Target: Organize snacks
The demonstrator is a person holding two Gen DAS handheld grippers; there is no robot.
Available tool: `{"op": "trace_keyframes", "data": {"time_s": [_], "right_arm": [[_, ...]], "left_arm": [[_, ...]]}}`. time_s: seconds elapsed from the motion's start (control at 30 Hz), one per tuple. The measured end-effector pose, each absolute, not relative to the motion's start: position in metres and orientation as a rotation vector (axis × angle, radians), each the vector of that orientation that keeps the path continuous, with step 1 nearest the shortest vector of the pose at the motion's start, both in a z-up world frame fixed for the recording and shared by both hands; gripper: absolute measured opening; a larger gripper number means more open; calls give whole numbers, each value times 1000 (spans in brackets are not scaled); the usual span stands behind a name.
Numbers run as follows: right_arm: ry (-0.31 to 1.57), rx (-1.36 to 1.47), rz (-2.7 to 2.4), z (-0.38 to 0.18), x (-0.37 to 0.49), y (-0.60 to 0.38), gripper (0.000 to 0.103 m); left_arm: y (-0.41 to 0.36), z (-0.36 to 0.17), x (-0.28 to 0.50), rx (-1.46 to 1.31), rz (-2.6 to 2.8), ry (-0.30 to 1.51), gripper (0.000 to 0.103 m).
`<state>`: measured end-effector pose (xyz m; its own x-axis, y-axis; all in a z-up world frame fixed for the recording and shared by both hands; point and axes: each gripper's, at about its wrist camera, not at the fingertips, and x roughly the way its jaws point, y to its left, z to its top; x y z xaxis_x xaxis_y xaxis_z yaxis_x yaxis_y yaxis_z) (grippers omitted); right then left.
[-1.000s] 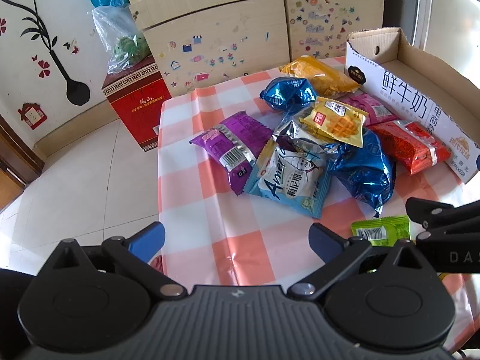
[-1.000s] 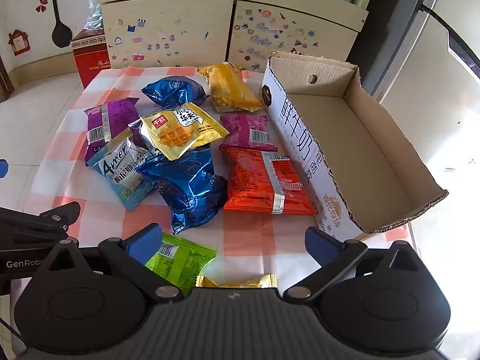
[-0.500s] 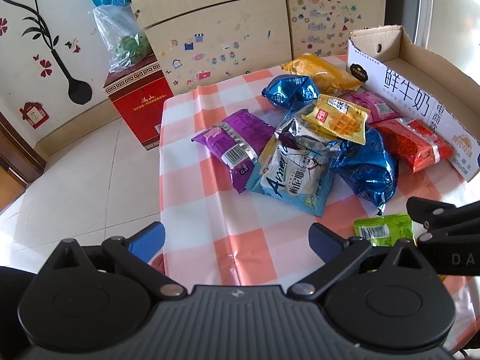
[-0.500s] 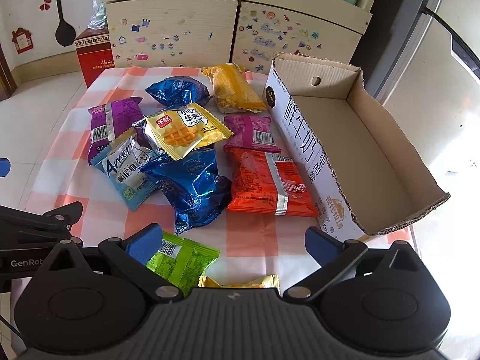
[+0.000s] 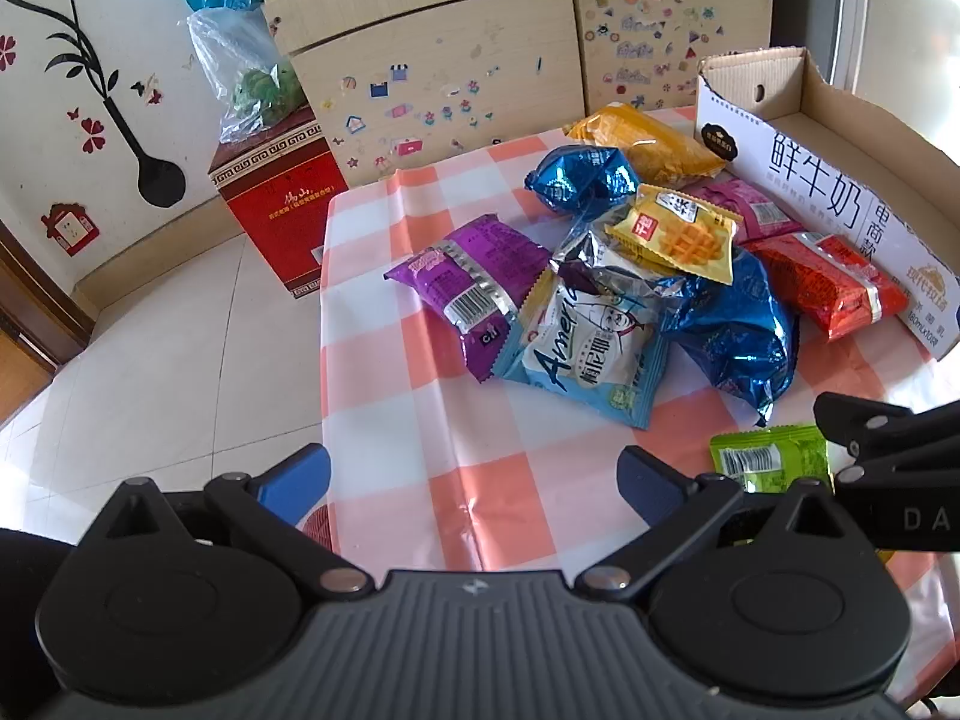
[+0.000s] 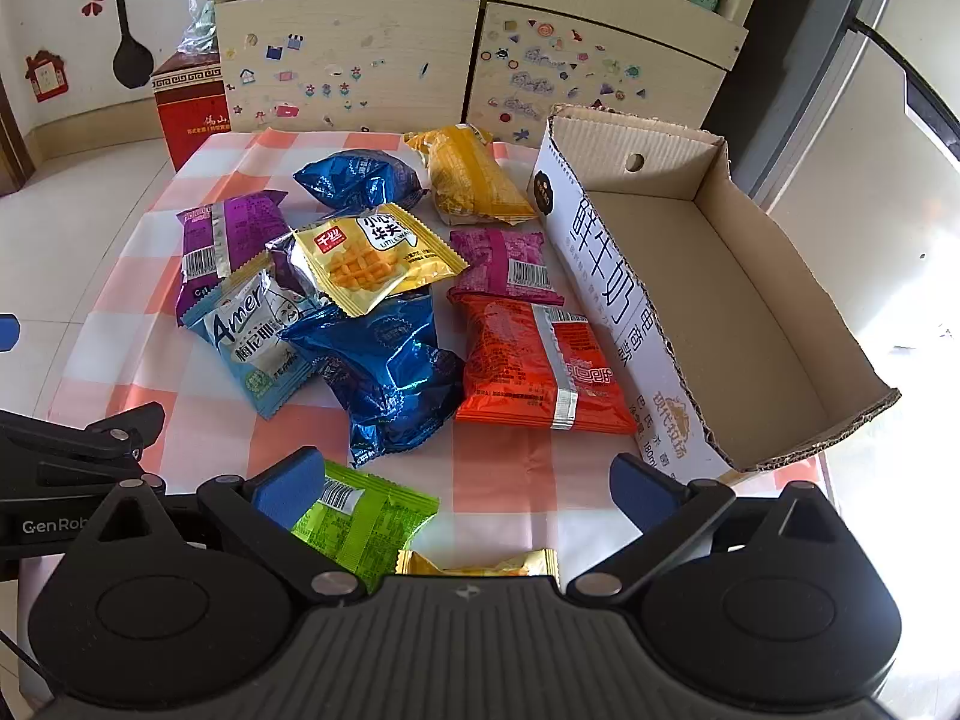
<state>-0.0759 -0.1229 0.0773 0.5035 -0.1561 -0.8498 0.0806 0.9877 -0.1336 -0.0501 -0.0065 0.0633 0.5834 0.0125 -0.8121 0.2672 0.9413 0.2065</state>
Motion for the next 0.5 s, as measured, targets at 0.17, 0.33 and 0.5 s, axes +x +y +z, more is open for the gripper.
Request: {"op": "trace_keyframes", "data": {"time_s": [0.17, 0.33, 0.5], "right_arm": [[1036, -78, -139, 77, -76, -123, 103], [1035, -80, -134, 76, -76, -122, 103], [1042, -75, -126, 74, -75, -122, 103]], "left_arm": [[-6, 62, -51, 324, -152, 941, 101], [-4, 61, -52, 318, -151, 946, 101], [-3, 59, -52, 317, -146, 953, 100]]}}
